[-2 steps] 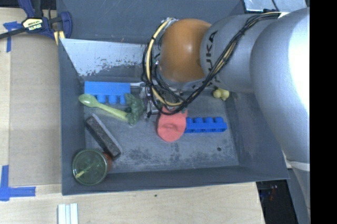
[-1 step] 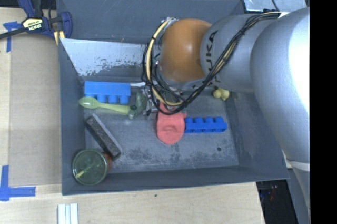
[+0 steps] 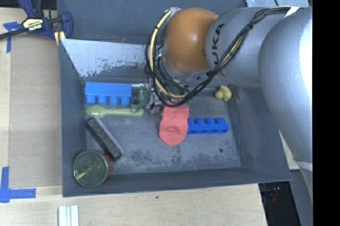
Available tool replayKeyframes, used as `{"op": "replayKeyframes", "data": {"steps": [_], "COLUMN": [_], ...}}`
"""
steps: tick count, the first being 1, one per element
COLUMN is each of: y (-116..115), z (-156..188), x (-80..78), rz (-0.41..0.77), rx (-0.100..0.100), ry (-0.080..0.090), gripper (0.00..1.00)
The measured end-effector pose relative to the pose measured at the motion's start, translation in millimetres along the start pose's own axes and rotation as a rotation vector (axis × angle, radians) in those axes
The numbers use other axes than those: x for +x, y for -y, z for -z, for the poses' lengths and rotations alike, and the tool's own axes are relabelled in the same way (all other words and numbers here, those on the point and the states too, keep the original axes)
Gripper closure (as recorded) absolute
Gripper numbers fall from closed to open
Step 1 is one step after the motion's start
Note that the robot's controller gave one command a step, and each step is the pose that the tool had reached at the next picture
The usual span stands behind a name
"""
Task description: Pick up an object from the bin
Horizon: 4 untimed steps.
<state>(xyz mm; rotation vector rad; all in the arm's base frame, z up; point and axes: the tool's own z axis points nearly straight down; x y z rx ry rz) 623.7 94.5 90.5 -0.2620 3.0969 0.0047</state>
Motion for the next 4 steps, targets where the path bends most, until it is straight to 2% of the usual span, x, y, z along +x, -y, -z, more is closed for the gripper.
{"op": "replayKeyframes", "data": {"steps": [1,2,3,4], "y": [3,-8,-11,-17], "z": [20,19,87,77], "x": [-13.7,-0.2,-7.2,-6.0], "rz": [0.002,0.025,0.002,0.029], "rx": [0.0,0.0,0.0,0.0], "ry": [0.001,0.0,0.0,0.0], "gripper": [1.0,1.0,1.0,1.0]}}
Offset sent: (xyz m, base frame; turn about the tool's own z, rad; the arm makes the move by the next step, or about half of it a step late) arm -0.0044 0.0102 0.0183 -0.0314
